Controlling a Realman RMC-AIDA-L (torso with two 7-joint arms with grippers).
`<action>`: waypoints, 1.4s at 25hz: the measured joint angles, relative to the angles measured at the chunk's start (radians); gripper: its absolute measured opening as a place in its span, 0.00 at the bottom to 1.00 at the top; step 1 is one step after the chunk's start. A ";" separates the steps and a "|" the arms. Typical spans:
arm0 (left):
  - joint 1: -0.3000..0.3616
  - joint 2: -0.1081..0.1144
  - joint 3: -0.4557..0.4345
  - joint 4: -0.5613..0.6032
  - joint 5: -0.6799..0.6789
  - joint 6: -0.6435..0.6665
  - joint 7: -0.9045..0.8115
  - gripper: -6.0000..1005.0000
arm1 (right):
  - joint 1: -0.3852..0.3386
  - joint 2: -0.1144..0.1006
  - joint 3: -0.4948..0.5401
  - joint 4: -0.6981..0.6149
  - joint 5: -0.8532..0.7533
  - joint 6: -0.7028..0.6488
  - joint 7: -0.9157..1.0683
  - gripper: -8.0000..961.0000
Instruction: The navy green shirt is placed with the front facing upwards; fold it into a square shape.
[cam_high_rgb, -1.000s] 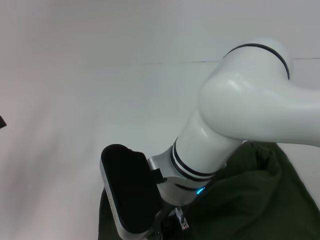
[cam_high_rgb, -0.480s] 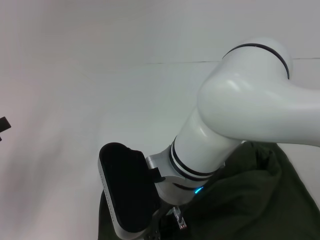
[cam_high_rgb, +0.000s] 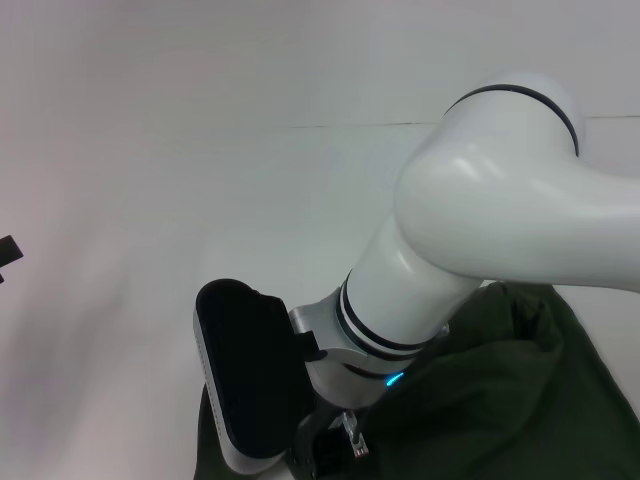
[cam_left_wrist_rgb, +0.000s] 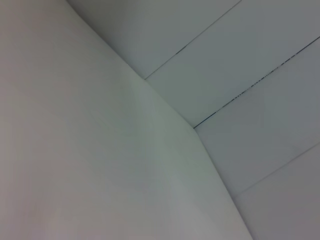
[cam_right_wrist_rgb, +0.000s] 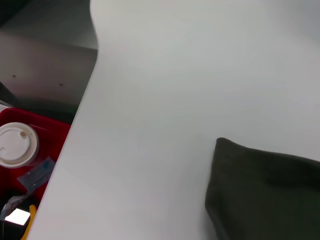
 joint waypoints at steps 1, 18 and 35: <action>0.000 0.000 0.000 0.000 0.000 0.000 0.000 0.93 | 0.000 0.000 0.002 -0.001 0.000 0.000 0.003 0.26; -0.002 0.000 -0.004 0.000 -0.004 -0.001 0.013 0.92 | -0.138 -0.019 0.303 -0.122 0.006 0.006 0.174 0.03; -0.013 0.004 0.000 0.000 -0.001 -0.007 0.042 0.92 | -0.567 -0.026 0.848 -0.233 0.390 -0.080 0.253 0.03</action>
